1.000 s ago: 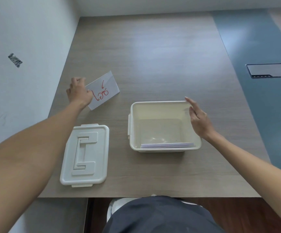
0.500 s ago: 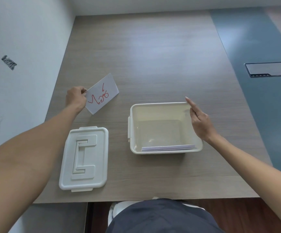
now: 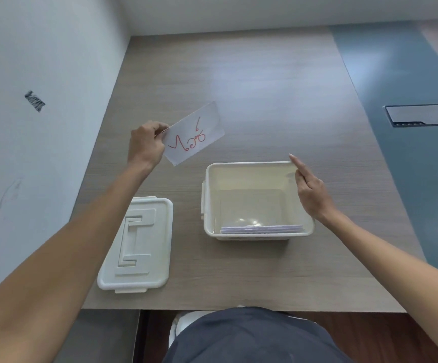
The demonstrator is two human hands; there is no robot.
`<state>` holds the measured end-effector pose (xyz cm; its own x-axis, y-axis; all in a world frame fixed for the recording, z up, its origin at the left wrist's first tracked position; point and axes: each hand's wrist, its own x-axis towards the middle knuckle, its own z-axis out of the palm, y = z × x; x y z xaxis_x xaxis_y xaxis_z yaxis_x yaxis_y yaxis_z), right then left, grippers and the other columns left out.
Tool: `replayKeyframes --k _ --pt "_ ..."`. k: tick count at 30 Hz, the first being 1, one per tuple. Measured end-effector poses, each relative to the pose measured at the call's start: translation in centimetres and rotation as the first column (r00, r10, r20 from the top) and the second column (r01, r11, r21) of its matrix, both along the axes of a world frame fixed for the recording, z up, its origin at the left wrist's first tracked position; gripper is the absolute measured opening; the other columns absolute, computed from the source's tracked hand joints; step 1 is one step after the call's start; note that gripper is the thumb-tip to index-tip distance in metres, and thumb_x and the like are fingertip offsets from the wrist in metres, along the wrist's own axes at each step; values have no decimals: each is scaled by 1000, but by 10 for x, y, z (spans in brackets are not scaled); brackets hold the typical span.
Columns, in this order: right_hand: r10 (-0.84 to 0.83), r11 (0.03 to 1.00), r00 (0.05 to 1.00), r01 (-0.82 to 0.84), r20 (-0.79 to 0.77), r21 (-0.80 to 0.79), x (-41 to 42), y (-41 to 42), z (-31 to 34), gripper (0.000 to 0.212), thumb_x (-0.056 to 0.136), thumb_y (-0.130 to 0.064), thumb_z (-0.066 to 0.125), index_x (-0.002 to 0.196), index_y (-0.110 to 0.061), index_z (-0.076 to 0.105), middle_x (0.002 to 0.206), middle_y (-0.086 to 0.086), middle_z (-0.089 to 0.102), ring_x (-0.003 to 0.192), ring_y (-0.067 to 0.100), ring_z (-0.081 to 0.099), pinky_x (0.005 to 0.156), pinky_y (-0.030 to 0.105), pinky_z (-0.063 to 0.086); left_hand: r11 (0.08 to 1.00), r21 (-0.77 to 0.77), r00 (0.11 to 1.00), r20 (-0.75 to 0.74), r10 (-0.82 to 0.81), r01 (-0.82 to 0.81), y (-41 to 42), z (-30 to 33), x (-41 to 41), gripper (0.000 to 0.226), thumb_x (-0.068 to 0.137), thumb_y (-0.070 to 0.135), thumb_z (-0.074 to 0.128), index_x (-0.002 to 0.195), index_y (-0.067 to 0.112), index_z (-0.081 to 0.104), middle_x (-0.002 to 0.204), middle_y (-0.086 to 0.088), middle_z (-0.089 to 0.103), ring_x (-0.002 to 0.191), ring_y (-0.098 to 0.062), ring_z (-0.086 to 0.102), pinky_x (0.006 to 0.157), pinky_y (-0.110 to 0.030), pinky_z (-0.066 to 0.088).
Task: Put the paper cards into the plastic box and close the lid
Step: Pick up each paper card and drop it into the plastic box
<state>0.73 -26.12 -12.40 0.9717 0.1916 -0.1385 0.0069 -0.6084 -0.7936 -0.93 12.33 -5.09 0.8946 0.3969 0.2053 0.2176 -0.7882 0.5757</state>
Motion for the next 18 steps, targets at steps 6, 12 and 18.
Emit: replayKeyframes --k 6,12,18 --pt "14 1000 1000 -14 -1 -18 -1 0 1 48 105 -22 30 148 -44 34 152 -3 43 123 28 55 87 28 37 987 32 982 99 -158 155 -33 39 -13 25 90 6 58 109 10 74 106 -6 74 95 -20 69 85 -29 54" --pt "-11 1000 1000 11 -24 1 -2 1 3 48 105 -23 30 148 -44 36 143 -5 54 111 17 58 86 27 37 946 75 935 142 -324 316 -72 62 -37 24 88 3 62 109 8 74 102 -4 73 88 -15 67 81 -21 52" --pt "-65 997 997 67 -37 48 -1 1 1 46 104 -25 33 144 -48 41 125 9 66 101 32 62 75 36 45 898 15 894 91 -438 439 -100 45 -71 22 87 1 65 107 5 75 97 -2 73 82 -8 64 76 1 39"
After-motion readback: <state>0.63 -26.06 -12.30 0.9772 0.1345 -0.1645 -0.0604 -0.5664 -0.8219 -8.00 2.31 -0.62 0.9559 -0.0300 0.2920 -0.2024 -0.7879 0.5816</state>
